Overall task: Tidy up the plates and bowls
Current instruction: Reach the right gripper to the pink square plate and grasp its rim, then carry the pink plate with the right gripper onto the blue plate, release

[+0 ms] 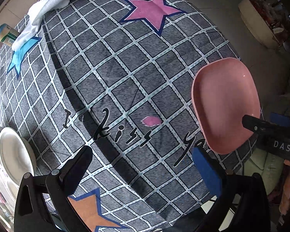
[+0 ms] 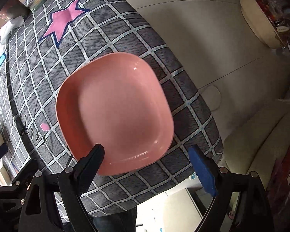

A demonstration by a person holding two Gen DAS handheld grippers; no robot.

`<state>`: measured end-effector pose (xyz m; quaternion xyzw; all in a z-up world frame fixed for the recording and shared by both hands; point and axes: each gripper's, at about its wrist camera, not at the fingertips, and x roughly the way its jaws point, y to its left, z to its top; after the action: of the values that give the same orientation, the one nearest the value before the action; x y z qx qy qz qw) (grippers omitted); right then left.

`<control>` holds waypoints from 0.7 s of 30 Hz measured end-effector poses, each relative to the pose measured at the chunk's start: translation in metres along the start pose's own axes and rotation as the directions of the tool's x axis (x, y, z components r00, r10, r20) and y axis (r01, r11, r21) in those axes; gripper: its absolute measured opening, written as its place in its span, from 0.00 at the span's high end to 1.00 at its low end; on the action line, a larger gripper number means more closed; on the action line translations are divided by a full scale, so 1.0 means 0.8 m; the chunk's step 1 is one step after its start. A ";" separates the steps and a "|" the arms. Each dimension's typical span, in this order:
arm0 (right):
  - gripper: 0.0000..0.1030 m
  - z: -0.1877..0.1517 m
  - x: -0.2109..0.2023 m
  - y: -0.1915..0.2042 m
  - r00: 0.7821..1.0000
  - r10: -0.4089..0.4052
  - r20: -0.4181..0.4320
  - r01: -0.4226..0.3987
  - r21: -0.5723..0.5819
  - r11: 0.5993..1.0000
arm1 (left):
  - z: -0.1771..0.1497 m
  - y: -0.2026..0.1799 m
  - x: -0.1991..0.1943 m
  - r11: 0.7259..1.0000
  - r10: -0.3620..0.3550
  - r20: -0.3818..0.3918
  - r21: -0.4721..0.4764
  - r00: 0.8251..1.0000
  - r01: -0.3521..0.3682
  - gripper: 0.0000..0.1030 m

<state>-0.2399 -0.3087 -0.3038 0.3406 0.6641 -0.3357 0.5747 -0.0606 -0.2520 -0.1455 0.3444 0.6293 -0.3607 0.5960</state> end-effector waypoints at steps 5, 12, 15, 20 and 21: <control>0.13 0.035 0.019 -0.029 1.000 -0.005 0.001 0.005 -0.019 1.000 | 0.025 -0.032 0.024 1.000 -0.002 -0.019 -0.008 1.000 0.002 0.00; 0.13 0.071 0.041 -0.044 1.000 0.007 0.016 -0.005 -0.122 0.993 | 0.052 -0.066 0.053 0.998 -0.004 -0.050 -0.056 0.999 0.002 0.05; 0.15 0.078 0.052 -0.045 1.000 -0.003 0.022 0.006 -0.166 0.986 | 0.058 -0.074 0.062 0.998 -0.022 -0.067 -0.059 0.997 0.018 0.10; 0.50 0.073 0.048 -0.035 0.998 0.051 0.042 -0.041 -0.214 0.976 | 0.073 -0.102 0.058 1.000 -0.008 -0.031 -0.006 0.999 0.007 0.26; 0.57 0.071 0.046 -0.024 0.997 0.058 0.041 -0.047 -0.229 0.972 | 0.084 -0.108 0.056 1.000 -0.019 -0.028 0.005 0.999 0.019 0.31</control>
<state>-0.2296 -0.3647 -0.3457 0.2818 0.6750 -0.2498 0.6345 -0.1043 -0.3533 -0.1883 0.3449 0.6398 -0.3630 0.5830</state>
